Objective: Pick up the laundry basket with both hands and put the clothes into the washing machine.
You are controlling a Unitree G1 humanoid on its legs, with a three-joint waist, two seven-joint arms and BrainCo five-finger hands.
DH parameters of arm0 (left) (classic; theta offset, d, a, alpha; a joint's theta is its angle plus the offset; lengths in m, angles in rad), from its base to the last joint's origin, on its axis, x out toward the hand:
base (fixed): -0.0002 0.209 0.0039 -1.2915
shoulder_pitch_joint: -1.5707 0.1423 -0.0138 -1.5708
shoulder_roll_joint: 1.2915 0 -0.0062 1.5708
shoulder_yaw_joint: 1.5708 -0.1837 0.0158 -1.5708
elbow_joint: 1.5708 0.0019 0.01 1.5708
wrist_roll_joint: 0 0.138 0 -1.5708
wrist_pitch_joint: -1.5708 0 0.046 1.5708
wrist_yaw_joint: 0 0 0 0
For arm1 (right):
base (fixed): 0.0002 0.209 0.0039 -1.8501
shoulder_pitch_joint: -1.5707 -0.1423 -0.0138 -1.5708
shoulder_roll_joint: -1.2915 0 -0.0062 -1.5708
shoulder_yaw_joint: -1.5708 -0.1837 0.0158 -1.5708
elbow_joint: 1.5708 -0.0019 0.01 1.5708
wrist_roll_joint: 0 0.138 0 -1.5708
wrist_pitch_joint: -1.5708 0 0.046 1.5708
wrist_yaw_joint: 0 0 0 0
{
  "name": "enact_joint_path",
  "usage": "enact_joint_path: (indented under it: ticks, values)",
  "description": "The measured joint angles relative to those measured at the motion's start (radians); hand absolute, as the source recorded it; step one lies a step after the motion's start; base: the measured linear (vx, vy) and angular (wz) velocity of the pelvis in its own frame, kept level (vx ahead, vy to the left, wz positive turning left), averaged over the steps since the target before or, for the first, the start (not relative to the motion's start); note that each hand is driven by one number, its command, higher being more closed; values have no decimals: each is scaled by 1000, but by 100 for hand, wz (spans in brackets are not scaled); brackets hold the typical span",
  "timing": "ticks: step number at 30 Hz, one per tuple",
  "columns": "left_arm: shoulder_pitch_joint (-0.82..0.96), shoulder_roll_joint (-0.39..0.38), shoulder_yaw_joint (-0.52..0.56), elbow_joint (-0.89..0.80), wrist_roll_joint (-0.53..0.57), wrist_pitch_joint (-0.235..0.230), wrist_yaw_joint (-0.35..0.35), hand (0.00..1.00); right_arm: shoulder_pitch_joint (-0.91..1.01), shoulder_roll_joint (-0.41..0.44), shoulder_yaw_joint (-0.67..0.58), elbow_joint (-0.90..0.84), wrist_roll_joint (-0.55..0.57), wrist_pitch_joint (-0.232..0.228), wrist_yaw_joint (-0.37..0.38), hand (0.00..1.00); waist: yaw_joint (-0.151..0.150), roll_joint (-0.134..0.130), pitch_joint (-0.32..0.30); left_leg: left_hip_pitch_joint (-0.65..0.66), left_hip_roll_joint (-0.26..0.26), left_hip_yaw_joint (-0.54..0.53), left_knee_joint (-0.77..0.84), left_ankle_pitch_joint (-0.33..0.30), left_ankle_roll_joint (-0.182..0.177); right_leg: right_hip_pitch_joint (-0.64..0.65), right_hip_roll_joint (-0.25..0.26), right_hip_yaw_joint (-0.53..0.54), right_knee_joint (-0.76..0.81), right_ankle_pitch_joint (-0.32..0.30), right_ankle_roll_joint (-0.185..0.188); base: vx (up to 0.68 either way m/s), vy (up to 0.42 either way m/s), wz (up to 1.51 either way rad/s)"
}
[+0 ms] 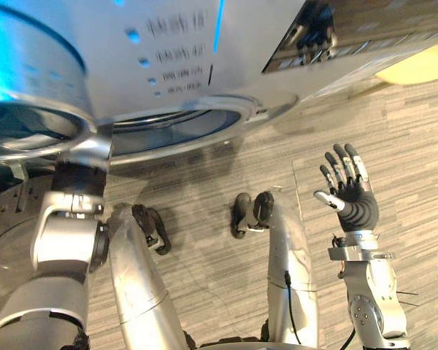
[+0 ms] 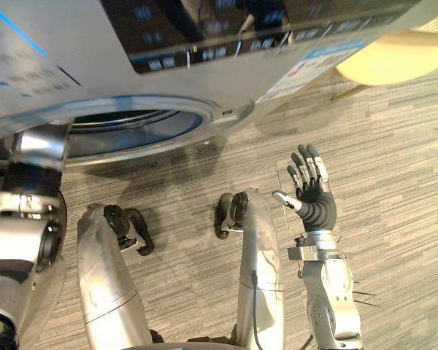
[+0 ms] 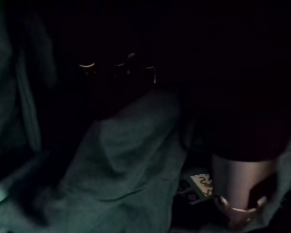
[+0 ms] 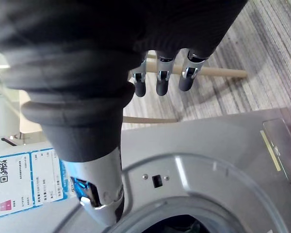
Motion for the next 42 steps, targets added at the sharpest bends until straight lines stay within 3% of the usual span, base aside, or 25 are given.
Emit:
enact_joint_path:
  ticks: [1,2,5,7,9,14,17,26,32,38,42]
  values:
    - [36,-22,1,-5,-15,3,0,0,-13,4,9,49,0,2,0,0,6,1,-11,12,-1,1,-15,4,-2,14,0,-4,-14,-1,-1,84,-62,23]
    - [130,-88,0,-30,-45,11,-5,0,-77,6,32,188,-69,38,-27,0,14,1,-28,54,-14,10,-59,18,-5,55,-9,-11,-46,-1,-2,92,-65,29]
    - [234,-191,9,-32,-129,11,-16,0,-192,18,37,320,-181,98,-77,0,24,5,-33,133,-37,31,-120,39,-6,124,-31,-11,-80,-1,-2,76,-71,33]
    - [304,-256,26,-29,-240,9,-46,0,-272,17,37,357,-218,113,-101,0,43,12,-57,160,-42,37,-163,56,-10,151,-32,-18,-114,-1,-3,20,-84,19]
    - [325,-322,59,33,-420,4,-68,0,-368,19,40,425,-244,118,-135,0,53,13,-61,195,-54,33,-206,78,-15,195,-37,-33,-145,0,-5,4,-118,25]
    - [273,-433,90,191,-758,-33,2,0,-497,46,71,604,-253,146,-217,0,52,14,-63,253,-71,38,-298,126,-25,255,-46,-58,-213,20,-20,11,-81,14]
    - [209,-458,89,227,-930,-59,31,0,-547,63,82,658,-253,153,-249,0,43,14,-63,258,-72,39,-325,145,-29,257,-44,-66,-231,30,-30,-2,-63,2]
    - [-75,-472,140,236,-1234,-135,104,0,-757,43,72,804,-227,187,-327,0,38,17,-61,198,-66,22,-358,186,-47,195,-26,-87,-249,54,-53,-28,-72,-2]
    - [-273,-407,197,299,-1350,-158,145,0,-945,-12,54,931,-133,186,-314,0,34,28,-53,124,-52,9,-354,200,-55,131,-12,-101,-256,76,-64,-12,-35,-7]
    - [-373,-334,203,387,-1365,-140,141,0,-1014,-52,62,990,-46,179,-281,0,35,72,-14,105,-54,12,-380,213,-51,117,-10,-107,-293,99,-57,-3,-2,-1]
    - [-382,-321,236,473,-1293,-98,102,0,-1072,-62,62,1058,-33,167,-252,0,37,75,-3,87,-56,15,-397,234,-55,97,-10,-109,-308,119,-62,0,0,0]
